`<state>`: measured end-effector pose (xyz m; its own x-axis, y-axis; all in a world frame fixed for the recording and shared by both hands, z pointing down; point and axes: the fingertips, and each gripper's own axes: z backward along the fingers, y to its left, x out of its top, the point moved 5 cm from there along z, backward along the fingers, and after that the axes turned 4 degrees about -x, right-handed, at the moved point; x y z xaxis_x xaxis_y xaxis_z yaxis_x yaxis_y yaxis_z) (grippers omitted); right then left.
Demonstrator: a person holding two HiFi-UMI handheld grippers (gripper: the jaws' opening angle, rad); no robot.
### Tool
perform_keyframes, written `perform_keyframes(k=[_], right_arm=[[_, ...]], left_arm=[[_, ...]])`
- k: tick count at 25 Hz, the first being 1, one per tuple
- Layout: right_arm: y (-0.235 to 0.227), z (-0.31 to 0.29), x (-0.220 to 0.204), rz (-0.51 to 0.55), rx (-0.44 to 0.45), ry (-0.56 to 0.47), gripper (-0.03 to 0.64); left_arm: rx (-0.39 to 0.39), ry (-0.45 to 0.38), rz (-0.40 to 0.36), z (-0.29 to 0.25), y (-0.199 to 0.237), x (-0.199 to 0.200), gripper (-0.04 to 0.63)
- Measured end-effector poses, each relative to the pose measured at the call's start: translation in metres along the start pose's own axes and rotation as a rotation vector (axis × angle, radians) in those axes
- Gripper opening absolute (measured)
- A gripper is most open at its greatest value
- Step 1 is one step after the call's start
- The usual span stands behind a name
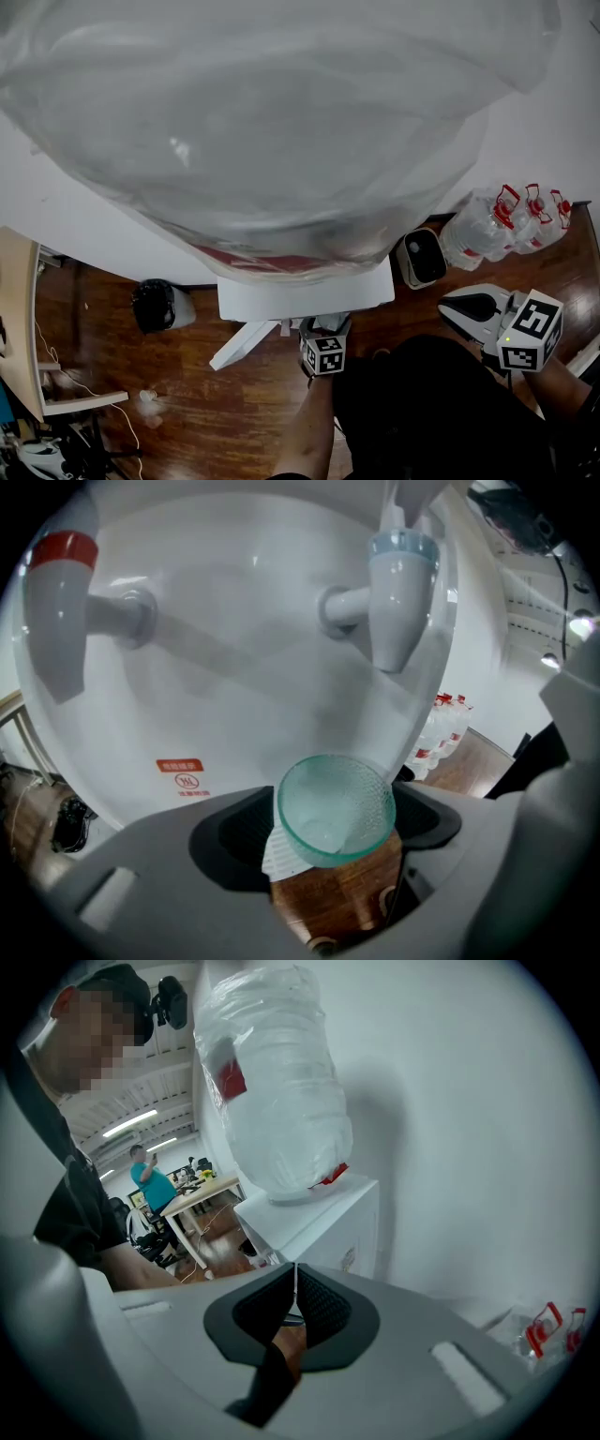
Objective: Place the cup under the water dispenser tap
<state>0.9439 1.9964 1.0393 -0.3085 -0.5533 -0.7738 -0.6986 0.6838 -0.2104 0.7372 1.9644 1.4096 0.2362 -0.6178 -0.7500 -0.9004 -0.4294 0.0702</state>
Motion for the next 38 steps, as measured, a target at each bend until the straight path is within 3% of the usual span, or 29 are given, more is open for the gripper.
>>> perform_keyframes(k=[6, 11, 18, 21, 25, 26, 29, 31, 34, 38], right_arm=[[0.001, 0.015, 0.010, 0.006, 0.002, -0.020, 0.017], [0.013, 0.033, 0.034, -0.017, 0.018, -0.044, 0.018], [0.032, 0.048, 0.076, -0.052, 0.054, -0.110, 0.018], [0.048, 0.049, 0.083, -0.046, 0.051, -0.149, 0.018], [0.054, 0.054, 0.089, -0.088, 0.033, -0.203, 0.017], [0.055, 0.055, 0.091, -0.091, 0.030, -0.219, 0.015], [0.061, 0.058, 0.094, -0.082, 0.014, -0.244, 0.011], [0.063, 0.059, 0.094, -0.077, 0.003, -0.260, 0.005], [0.066, 0.062, 0.094, -0.076, -0.004, -0.288, 0.002], [0.071, 0.063, 0.096, -0.083, 0.007, -0.308, 0.002]], left_arm=[[0.021, 0.029, -0.025, 0.015, -0.001, 0.002, 0.593], [0.070, 0.071, 0.039, 0.070, 0.006, -0.003, 0.592], [0.017, 0.057, 0.038, 0.153, -0.002, 0.026, 0.582], [0.014, -0.008, -0.012, 0.193, 0.005, 0.049, 0.497], [0.025, -0.132, -0.051, 0.242, 0.005, 0.110, 0.457], [0.008, -0.176, -0.047, 0.253, 0.005, 0.125, 0.415], [-0.160, -0.337, -0.018, 0.287, -0.008, 0.168, 0.263], [-0.244, -0.403, -0.044, 0.307, -0.022, 0.191, 0.212], [-0.260, -0.463, -0.070, 0.335, -0.035, 0.217, 0.210], [-0.228, -0.504, -0.035, 0.363, -0.037, 0.240, 0.207]])
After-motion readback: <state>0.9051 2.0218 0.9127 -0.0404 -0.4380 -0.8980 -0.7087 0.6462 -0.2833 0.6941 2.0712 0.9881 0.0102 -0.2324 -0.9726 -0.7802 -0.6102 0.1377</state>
